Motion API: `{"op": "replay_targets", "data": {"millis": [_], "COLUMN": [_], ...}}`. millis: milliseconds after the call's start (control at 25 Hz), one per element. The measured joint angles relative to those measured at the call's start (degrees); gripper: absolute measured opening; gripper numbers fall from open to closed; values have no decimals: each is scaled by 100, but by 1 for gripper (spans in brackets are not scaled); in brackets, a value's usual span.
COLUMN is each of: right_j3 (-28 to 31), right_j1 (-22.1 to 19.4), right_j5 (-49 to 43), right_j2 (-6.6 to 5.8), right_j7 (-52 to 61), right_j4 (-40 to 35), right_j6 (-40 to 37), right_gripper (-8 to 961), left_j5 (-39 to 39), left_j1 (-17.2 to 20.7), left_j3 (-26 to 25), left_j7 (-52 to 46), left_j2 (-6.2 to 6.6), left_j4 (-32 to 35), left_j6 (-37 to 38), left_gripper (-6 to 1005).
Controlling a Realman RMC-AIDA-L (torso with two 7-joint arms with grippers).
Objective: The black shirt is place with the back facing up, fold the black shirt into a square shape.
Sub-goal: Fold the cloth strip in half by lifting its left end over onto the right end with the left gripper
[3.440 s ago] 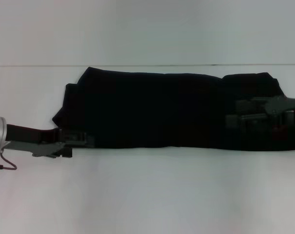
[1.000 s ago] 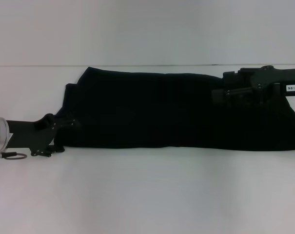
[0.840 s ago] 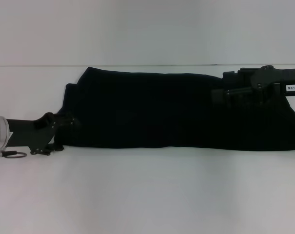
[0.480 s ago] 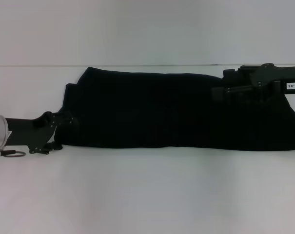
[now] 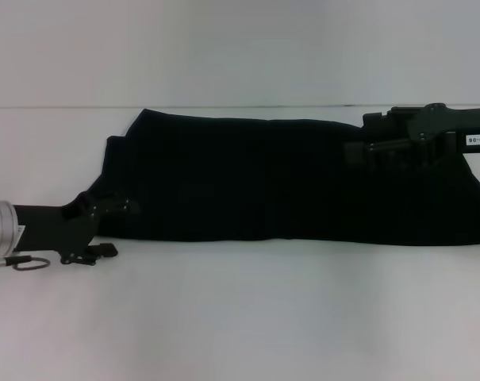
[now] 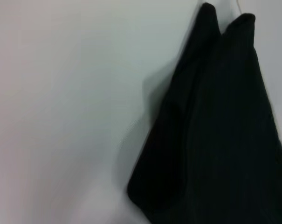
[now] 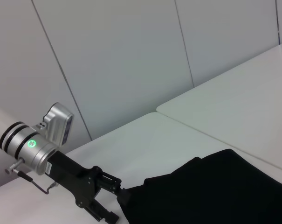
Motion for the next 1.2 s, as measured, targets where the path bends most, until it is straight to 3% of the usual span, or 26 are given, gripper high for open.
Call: {"op": "replay_targets", "data": {"millis": [280, 1200], "right_j3": [27, 47], "right_j1": [15, 72], "right_j5": [2, 8], "right_j2": [0, -9], "right_j7": [-2, 9], "right_j4": [-10, -78], "right_j6": [9, 19], "right_gripper": [931, 931], "left_j5": [-35, -13], "left_j1": [2, 81], "left_j3": [-376, -363], "left_j7": [0, -26], "left_j2": [8, -18], "left_j4": [-81, -95], "left_j6": [-111, -340], "left_gripper": [919, 919]}}
